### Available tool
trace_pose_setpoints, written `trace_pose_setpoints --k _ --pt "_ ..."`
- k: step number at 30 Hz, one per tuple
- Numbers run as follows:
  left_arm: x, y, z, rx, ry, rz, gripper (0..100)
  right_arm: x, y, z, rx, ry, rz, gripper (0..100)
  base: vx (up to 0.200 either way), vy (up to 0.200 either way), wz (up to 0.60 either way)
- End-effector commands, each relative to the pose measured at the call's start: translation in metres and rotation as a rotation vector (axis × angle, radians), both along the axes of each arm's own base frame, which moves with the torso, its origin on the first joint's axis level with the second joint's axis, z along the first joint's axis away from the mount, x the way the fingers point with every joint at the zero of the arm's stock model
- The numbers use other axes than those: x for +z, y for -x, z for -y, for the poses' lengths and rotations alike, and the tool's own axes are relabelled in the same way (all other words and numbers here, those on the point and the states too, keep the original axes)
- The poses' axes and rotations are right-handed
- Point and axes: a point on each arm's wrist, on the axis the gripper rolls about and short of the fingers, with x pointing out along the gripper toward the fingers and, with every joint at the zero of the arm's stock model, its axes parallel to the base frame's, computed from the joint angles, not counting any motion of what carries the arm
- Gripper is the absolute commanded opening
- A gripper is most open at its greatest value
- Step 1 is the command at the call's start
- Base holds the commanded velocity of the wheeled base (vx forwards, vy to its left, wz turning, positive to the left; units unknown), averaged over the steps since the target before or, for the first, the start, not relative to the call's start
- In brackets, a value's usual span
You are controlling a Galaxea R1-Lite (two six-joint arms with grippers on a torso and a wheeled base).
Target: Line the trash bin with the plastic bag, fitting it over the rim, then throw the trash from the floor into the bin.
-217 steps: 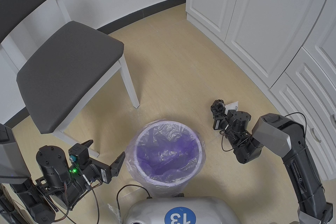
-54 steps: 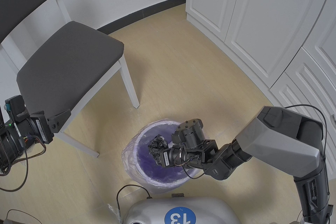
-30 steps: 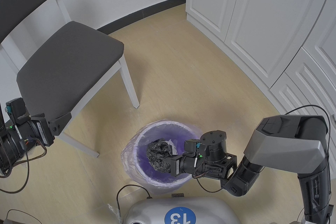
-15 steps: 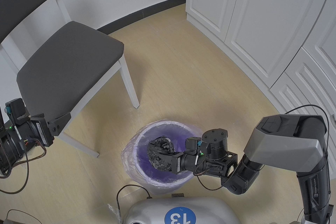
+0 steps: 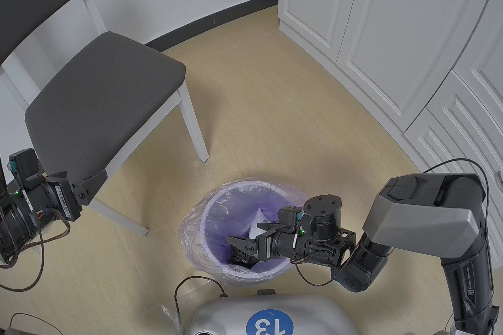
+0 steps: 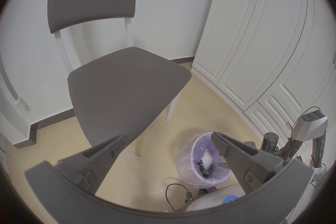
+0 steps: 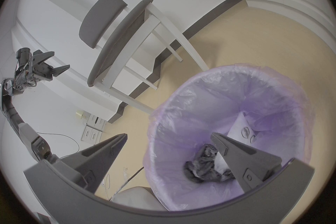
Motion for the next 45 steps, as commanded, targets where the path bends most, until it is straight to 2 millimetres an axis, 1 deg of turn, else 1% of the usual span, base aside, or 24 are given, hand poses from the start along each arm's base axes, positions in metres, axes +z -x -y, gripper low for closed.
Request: trace_pose_setpoints --k 1,4,5,6,8,9,11,12,13,14,17,20,22,23,30,31,33,35,36,38,39,40,42,45 --pt "-0.004 0.0 0.001 -0.005 0.0 0.004 100 0.021 0.002 0.006 0.023 0.042 0.115 100 0.0 0.0 0.0" --pt "-0.011 0.0 0.002 -0.022 -0.029 -0.018 100 0.042 0.0 0.012 0.011 0.038 0.161 100 0.0 0.0 0.0" --pt "-0.012 0.0 0.002 -0.026 -0.034 -0.022 100 0.045 0.0 0.013 0.01 0.037 0.162 100 0.0 0.0 0.0" --pt "-0.019 0.0 0.003 -0.056 -0.074 -0.041 100 0.057 -0.002 0.02 -0.005 0.046 0.163 100 0.0 0.0 0.0" --pt "-0.028 0.003 0.003 -0.083 -0.125 -0.062 100 0.073 -0.004 0.034 -0.025 0.083 0.162 100 0.0 0.0 0.0" --pt "-0.029 0.003 0.003 -0.086 -0.129 -0.063 100 0.073 -0.004 0.035 -0.026 0.089 0.16 100 0.0 0.0 0.0" --pt "-0.04 0.007 0.003 -0.133 -0.168 -0.086 100 0.083 -0.009 0.059 -0.039 0.209 0.191 100 0.0 0.0 0.0" --pt "-0.04 0.007 0.003 -0.135 -0.169 -0.088 100 0.083 -0.009 0.06 -0.039 0.212 0.192 100 0.0 0.0 0.0" --pt "-0.048 0.009 0.003 -0.182 -0.193 -0.11 100 0.086 -0.012 0.078 -0.02 0.341 0.224 100 0.0 0.0 0.0" --pt "-0.051 0.01 0.003 -0.201 -0.199 -0.121 100 0.087 -0.011 0.085 -0.007 0.391 0.237 100 0.0 0.0 0.0" --pt "-0.058 0.009 0.005 -0.236 -0.205 -0.152 100 0.092 -0.008 0.098 0.023 0.502 0.241 100 0.0 0.0 0.0" --pt "-0.06 0.007 0.009 -0.265 -0.206 -0.168 100 0.091 -0.005 0.105 0.029 0.549 0.175 100 0.0 0.0 0.0" --pt "-0.06 0.007 0.01 -0.267 -0.205 -0.168 100 0.091 -0.005 0.106 0.031 0.554 0.17 100 0.0 0.0 0.0" --pt "-0.061 0.007 0.01 -0.27 -0.204 -0.17 100 0.086 -0.009 0.112 0.027 0.584 0.119 100 0.0 0.0 0.0" --pt "-0.074 0.006 0.014 -0.298 -0.21 -0.231 100 0.076 -0.023 0.118 -0.006 0.578 0.091 100 0.0 0.0 0.0" --pt "-0.077 0.002 0.017 -0.309 -0.213 -0.242 100 0.072 -0.026 0.122 -0.019 0.581 0.086 100 0.0 0.0 0.0" --pt "-0.083 -0.007 0.02 -0.312 -0.22 -0.264 100 0.07 -0.029 0.128 -0.035 0.584 0.093 100 0.0 0.0 0.0" --pt "-0.083 -0.008 0.021 -0.312 -0.22 -0.267 100 0.071 -0.029 0.129 -0.038 0.584 0.096 100 0.0 0.0 0.0" --pt "-0.093 -0.024 0.026 -0.317 -0.226 -0.308 100 0.073 -0.032 0.134 -0.057 0.577 0.106 100 0.0 0.0 0.0" --pt "-0.098 -0.036 0.03 -0.328 -0.212 -0.318 100 0.075 -0.031 0.137 -0.066 0.576 0.103 100 0.0 0.0 0.0" --pt "-0.098 -0.036 0.03 -0.328 -0.212 -0.318 100 0.075 -0.031 0.137 -0.066 0.576 0.103 100 0.0 0.0 0.0" --pt "-0.106 -0.047 0.035 -0.353 -0.156 -0.34 100 0.076 -0.026 0.139 -0.071 0.575 0.099 100 0.0 0.0 0.0" --pt "-0.115 -0.056 0.039 -0.361 -0.106 -0.364 100 0.078 -0.021 0.143 -0.08 0.576 0.1 100 0.0 0.0 0.0" --pt "-0.138 -0.072 0.042 -0.34 -0.068 -0.421 100 0.077 -0.015 0.147 -0.106 0.574 0.129 100 0.0 0.0 0.0"
